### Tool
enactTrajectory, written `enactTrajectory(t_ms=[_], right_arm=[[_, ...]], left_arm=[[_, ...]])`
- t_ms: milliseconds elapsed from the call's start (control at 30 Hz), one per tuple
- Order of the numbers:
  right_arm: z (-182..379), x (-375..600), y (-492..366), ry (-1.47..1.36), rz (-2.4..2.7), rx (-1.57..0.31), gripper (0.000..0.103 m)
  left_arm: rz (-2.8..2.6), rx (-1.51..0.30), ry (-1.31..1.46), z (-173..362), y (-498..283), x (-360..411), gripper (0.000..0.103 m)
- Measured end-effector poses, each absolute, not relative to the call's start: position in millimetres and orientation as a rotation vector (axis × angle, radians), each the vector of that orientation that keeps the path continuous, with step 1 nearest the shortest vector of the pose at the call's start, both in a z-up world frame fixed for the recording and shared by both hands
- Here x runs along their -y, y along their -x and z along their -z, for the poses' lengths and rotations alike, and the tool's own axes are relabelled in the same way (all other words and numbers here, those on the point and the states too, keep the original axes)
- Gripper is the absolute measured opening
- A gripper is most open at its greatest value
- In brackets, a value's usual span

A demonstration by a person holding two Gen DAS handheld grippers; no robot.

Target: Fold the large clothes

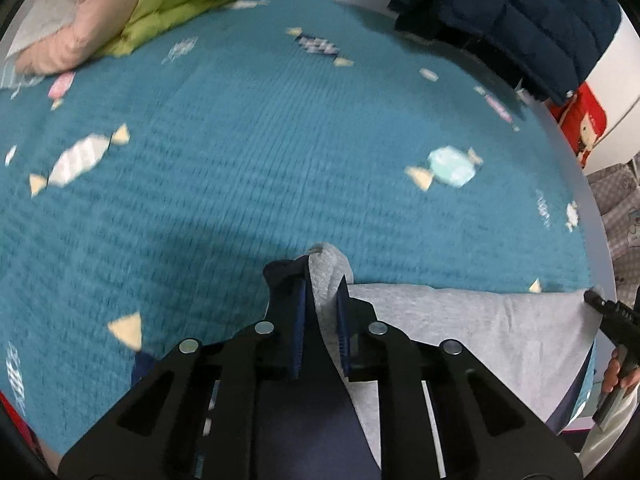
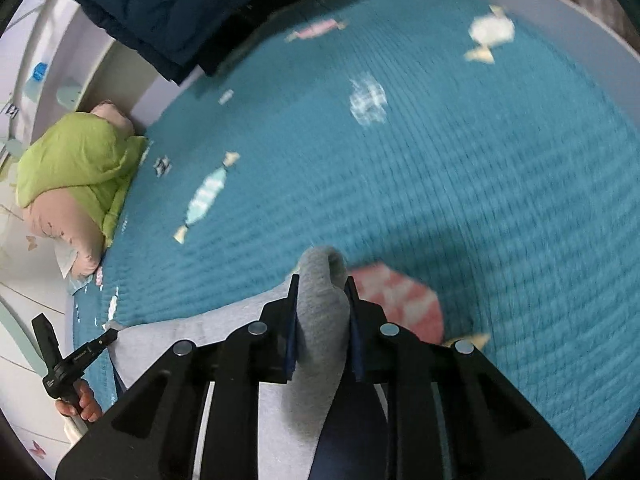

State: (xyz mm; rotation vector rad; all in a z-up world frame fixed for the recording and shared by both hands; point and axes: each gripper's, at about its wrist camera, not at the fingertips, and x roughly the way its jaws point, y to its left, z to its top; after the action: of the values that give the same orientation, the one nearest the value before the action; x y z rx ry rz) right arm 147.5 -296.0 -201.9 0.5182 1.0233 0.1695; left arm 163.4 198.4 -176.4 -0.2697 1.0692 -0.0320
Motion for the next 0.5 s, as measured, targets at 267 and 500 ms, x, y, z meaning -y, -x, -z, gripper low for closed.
enactTrajectory(t_ms=[267,500], right_arm=[[183,310,-217,-0.543,-0.115,-0.999,0.019],[177,312,-224,-0.458,0.012,-0.961,0.085]], left_arm=[[0.061,-0.979,0.229,140,-230,-177,0.015],[-0.063,-1.034,0.109,155,-266,-153,0.027]])
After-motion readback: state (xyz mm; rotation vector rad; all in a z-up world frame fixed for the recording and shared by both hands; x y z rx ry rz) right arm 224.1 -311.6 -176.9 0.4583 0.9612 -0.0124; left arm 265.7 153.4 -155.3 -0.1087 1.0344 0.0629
